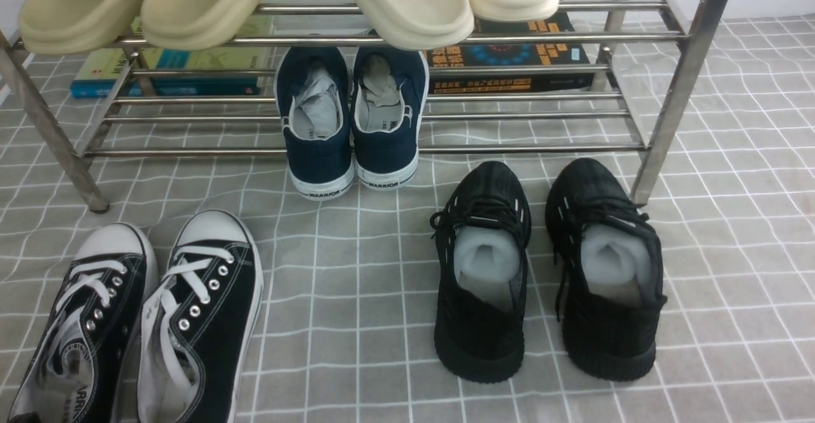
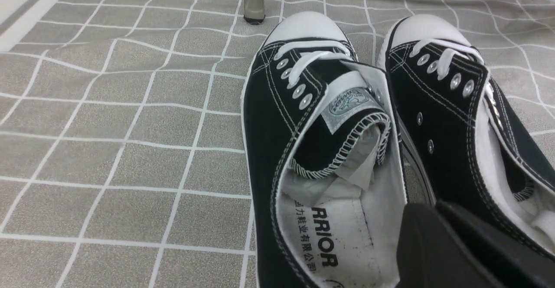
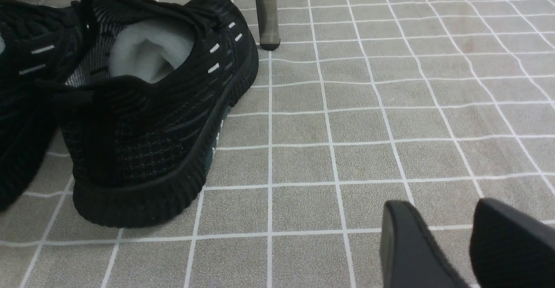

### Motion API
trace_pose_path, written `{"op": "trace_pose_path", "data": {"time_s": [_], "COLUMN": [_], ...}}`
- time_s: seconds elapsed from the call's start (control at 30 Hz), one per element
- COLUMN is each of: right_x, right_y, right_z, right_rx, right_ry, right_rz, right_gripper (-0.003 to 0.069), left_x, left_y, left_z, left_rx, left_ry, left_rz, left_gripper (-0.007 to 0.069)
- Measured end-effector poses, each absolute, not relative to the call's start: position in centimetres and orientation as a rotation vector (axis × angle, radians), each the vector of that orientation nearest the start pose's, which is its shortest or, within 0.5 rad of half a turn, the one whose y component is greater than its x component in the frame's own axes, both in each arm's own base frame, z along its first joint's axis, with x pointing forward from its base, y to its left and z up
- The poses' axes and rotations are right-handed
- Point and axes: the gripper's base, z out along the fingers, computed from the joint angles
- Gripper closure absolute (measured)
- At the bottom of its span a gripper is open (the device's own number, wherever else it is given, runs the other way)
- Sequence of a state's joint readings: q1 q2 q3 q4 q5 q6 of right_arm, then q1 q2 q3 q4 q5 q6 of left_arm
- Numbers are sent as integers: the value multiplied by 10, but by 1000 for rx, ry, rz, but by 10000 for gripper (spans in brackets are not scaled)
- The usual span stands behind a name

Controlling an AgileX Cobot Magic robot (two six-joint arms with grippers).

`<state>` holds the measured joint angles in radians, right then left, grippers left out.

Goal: Take the shoes off the shelf with your hand from the grey coffee tablecloth.

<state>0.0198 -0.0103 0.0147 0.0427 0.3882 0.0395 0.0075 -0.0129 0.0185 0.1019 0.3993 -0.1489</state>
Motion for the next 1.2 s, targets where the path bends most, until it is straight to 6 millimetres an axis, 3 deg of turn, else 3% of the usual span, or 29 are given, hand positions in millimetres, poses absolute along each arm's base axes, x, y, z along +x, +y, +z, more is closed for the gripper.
{"op": "trace_pose_path", "data": {"time_s": [1.2], "right_x": [52], "right_y": [3], "right_z": [174], "right_rx": [44], "right_ry": [1876], "right_rz": [83], "right_gripper": [420], "left_x": [52], "left_y": [4], "left_z": [172], "left_rx": [-85], "left_ry": [1882], "left_rz": [5], "left_gripper": [549]}}
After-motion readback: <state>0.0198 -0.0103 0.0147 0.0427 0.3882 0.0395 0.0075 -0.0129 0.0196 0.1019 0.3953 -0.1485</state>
